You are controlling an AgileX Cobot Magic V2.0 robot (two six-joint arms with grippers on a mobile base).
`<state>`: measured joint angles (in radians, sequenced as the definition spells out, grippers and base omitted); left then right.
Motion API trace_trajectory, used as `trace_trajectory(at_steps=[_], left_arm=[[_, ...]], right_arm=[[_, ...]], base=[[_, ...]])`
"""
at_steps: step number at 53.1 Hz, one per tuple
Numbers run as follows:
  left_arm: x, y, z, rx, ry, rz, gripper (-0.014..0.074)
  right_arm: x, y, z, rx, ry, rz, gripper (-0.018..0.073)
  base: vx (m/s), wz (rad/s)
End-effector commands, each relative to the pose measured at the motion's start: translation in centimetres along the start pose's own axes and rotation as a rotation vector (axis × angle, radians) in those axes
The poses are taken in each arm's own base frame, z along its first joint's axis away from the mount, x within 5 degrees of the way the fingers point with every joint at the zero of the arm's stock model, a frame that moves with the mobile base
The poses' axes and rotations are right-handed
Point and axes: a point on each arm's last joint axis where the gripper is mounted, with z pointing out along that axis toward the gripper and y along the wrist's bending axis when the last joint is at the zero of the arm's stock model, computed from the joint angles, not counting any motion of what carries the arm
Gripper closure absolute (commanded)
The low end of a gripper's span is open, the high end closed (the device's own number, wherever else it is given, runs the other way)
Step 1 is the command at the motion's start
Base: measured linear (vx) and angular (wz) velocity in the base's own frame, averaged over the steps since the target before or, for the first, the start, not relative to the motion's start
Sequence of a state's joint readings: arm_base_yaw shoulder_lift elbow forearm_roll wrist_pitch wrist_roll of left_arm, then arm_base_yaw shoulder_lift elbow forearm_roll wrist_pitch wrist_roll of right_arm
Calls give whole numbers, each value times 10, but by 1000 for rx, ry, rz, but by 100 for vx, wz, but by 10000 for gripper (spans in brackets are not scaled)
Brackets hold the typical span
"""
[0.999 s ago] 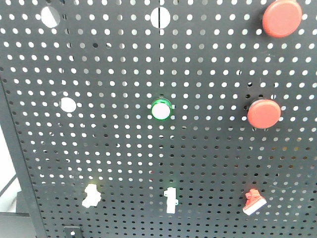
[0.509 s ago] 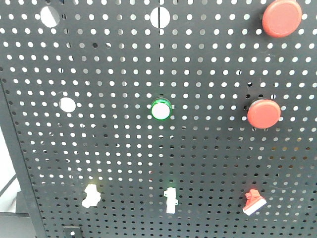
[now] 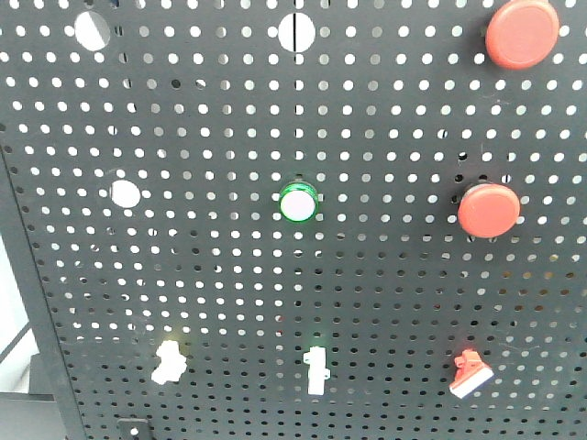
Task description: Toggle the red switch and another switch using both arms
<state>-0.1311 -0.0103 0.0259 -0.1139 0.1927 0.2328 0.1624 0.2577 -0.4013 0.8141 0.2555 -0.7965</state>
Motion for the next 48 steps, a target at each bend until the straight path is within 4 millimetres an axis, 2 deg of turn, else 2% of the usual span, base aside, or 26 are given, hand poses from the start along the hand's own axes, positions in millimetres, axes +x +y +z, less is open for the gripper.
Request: trace_trajectory(at_steps=[1, 5, 11, 17, 26, 30, 48], left_arm=[[-1, 1, 0, -18, -73, -11, 594], [-1, 1, 0, -18, -73, -11, 594], [-1, 1, 0, -18, -73, -11, 594], [-1, 1, 0, -18, -73, -11, 594], [-1, 1, 0, -18, -72, -11, 594], [-1, 1, 0, -17, -71, -11, 594], [-1, 1, 0, -17, -71, -11, 594]], right_arm=[[-8, -6, 2, 67, -29, -48, 566], [3, -11, 2, 131, 16, -49, 566], [37, -22, -3, 277, 68, 19, 566], [70, -27, -13, 388, 29, 95, 566], [115, -27, -22, 432, -40, 160, 566], [119, -27, -22, 439, 20, 173, 566], [121, -27, -23, 440, 31, 167, 566]], base=[[0, 0], [0, 0], [0, 0], [0, 0], [0, 0], [0, 0], [0, 0]])
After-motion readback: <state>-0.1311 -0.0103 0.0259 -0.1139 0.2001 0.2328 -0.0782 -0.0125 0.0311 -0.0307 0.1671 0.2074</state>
